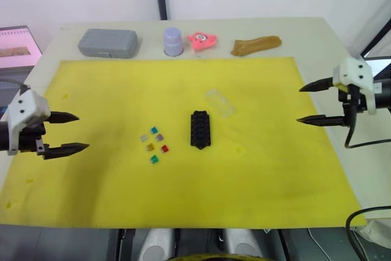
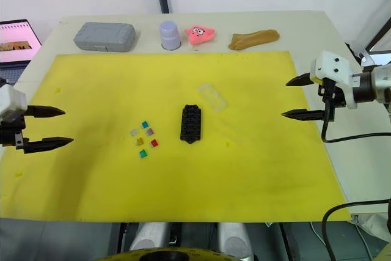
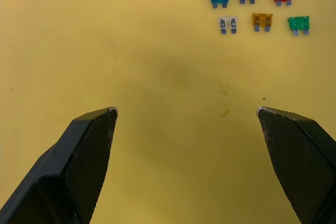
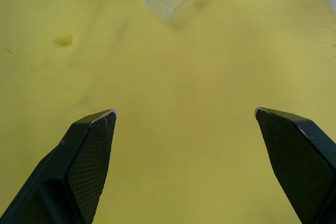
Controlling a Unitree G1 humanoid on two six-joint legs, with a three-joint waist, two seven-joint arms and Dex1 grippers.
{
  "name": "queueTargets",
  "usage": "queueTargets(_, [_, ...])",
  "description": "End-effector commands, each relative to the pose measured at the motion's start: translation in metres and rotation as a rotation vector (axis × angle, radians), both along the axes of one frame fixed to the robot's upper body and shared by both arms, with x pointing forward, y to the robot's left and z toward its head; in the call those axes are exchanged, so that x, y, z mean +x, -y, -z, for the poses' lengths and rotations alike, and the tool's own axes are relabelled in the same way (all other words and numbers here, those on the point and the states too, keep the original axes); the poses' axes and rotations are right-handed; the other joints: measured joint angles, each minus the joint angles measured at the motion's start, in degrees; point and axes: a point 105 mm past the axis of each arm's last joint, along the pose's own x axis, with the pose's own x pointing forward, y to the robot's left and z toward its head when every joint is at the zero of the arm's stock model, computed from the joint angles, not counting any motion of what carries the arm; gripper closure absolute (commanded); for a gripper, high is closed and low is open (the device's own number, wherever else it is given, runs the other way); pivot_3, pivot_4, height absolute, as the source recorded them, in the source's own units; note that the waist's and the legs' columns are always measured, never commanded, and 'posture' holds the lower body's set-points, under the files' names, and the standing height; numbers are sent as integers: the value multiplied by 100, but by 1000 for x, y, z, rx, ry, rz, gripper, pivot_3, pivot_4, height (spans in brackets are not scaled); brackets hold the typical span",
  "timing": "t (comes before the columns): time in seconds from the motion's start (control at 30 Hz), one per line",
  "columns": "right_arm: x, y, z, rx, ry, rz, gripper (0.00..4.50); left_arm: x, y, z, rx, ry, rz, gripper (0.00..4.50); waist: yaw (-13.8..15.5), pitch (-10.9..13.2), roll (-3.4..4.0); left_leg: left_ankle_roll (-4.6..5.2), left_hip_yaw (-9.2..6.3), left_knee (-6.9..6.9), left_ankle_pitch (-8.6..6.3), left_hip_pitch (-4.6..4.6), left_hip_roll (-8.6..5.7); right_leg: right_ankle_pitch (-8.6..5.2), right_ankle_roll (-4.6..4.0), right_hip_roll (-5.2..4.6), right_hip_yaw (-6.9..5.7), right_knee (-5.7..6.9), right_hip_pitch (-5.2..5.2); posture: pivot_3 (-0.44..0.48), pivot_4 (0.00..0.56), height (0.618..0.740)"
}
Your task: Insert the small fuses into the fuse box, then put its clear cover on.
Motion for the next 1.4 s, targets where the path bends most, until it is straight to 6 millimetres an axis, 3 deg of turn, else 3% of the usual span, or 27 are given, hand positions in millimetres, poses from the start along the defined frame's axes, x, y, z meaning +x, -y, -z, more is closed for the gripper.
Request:
queueTargets(0.03, [-1,-3,-13,-7,60,-15,41,-1,-1,-6,27,19,10,0,1,0,0,0,0,0,0,0,0,0,0,0,0,0,0,0,150,740])
queueTargets(0.67, [2,-7,-8,15,65,0,41,3,11,-14,-6,16,2,0,3,0,0,0,0,2,0,0,0,0,0,3,0,3,0,0,150,740])
queueTargets(1.1, [-4,-20,-4,76,79,47,41,13,40,-5,-59,-57,75,0,8,-1,0,0,-1,3,0,0,0,0,0,7,0,6,0,0,150,740])
queueTargets(1.23, [-7,-50,-6,144,90,4,41,14,43,-6,-132,-92,72,0,-13,0,0,1,0,4,0,1,0,0,0,8,2,7,0,0,150,740])
queueTargets(1.4, [-14,-110,-6,190,112,-157,41,15,51,-6,-387,-221,7,0,-24,0,-1,1,-2,7,0,-1,3,0,0,11,3,13,-4,0,150,740])
